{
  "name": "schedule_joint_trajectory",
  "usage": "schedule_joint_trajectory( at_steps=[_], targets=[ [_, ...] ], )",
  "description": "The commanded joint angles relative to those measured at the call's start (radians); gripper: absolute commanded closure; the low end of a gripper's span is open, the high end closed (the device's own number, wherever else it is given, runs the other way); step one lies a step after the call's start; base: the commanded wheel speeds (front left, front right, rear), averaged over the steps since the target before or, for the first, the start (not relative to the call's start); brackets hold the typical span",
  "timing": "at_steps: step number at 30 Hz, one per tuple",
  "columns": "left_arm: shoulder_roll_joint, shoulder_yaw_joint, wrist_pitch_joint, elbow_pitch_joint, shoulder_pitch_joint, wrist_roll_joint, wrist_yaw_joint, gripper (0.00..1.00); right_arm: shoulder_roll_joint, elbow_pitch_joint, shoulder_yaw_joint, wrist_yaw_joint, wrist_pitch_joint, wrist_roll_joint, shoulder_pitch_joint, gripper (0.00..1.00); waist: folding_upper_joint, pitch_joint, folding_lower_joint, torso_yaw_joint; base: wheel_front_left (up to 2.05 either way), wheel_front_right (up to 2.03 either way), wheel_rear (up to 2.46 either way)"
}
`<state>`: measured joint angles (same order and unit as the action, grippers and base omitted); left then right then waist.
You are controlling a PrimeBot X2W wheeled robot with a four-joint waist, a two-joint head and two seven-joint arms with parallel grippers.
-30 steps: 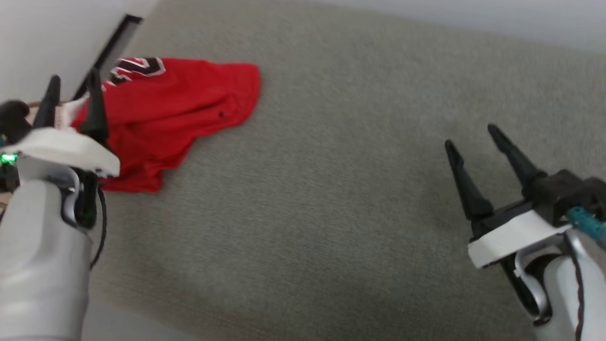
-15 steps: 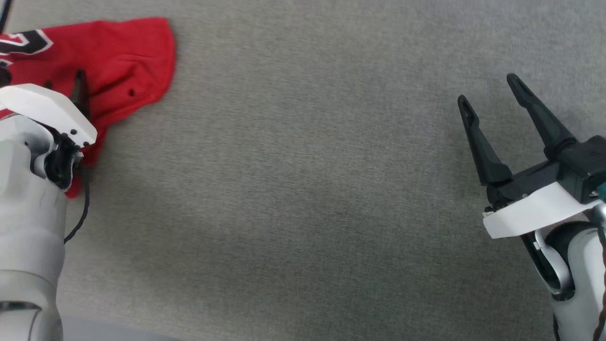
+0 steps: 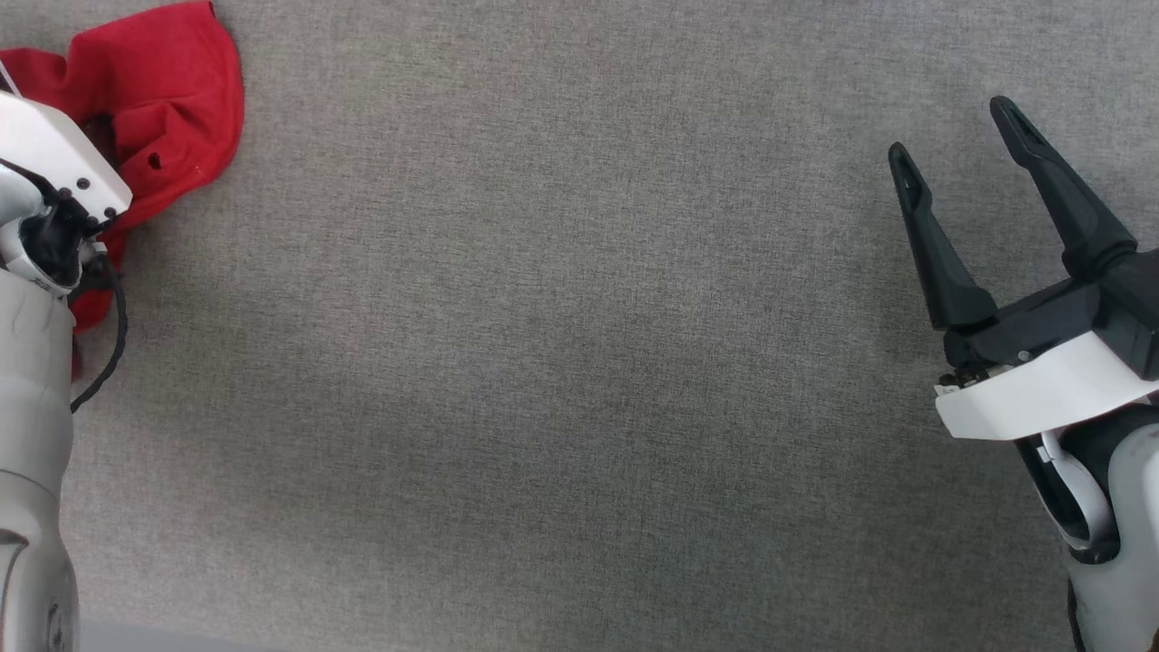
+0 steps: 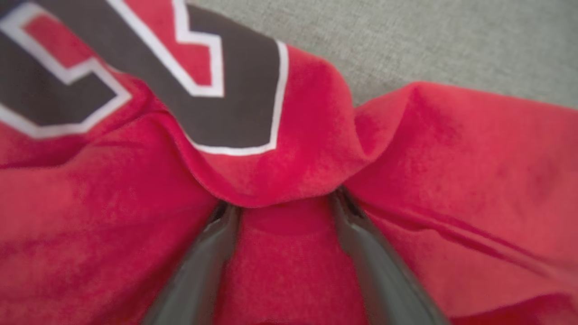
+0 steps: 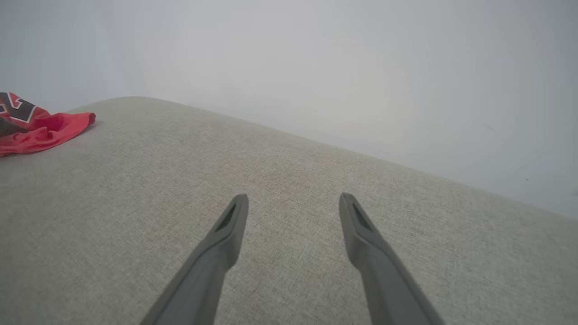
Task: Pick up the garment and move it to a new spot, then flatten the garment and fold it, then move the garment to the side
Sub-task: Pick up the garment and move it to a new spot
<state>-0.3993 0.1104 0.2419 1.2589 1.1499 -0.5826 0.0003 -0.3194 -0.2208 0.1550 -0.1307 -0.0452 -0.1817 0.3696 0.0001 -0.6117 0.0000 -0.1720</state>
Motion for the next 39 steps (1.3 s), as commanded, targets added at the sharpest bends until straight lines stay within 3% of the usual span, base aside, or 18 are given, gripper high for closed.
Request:
schedule_joint_trajectory(
  at_steps=[1,9,23,31,39],
  targets=[
    [0.076,0.024,0.026,0.047,-0.063,0.005,-0.010,1.00,0.005,-0.003,-0.003,0.000,-0.002,0.011,0.006,0.00,-0.0001,0.000,0.0000,0.000,0.00,0.00,0.00],
    [0.019,0.030,-0.080,0.019,0.018,0.010,-0.052,1.00,0.025,0.035,-0.024,0.000,0.025,0.010,-0.019,0.00,-0.0001,0.060,0.0000,-0.029,0.00,0.00,0.00],
    [-0.069,0.134,-0.188,-0.055,0.125,0.094,-0.118,1.00,0.097,0.125,-0.058,0.000,0.104,-0.002,-0.096,0.00,-0.0001,0.275,0.0000,-0.093,0.00,0.00,0.00],
    [-0.100,0.202,-0.190,-0.163,0.164,0.110,-0.130,1.00,0.137,0.151,-0.087,0.000,0.139,-0.002,-0.137,0.00,-0.0001,0.369,0.0000,-0.116,0.00,0.00,0.00],
    [-0.138,0.291,-0.106,-0.364,0.123,0.061,-0.130,1.00,0.169,0.169,-0.120,0.000,0.168,-0.003,-0.173,0.00,-0.0001,0.437,0.0000,-0.110,0.00,0.00,0.00]
  ],
)
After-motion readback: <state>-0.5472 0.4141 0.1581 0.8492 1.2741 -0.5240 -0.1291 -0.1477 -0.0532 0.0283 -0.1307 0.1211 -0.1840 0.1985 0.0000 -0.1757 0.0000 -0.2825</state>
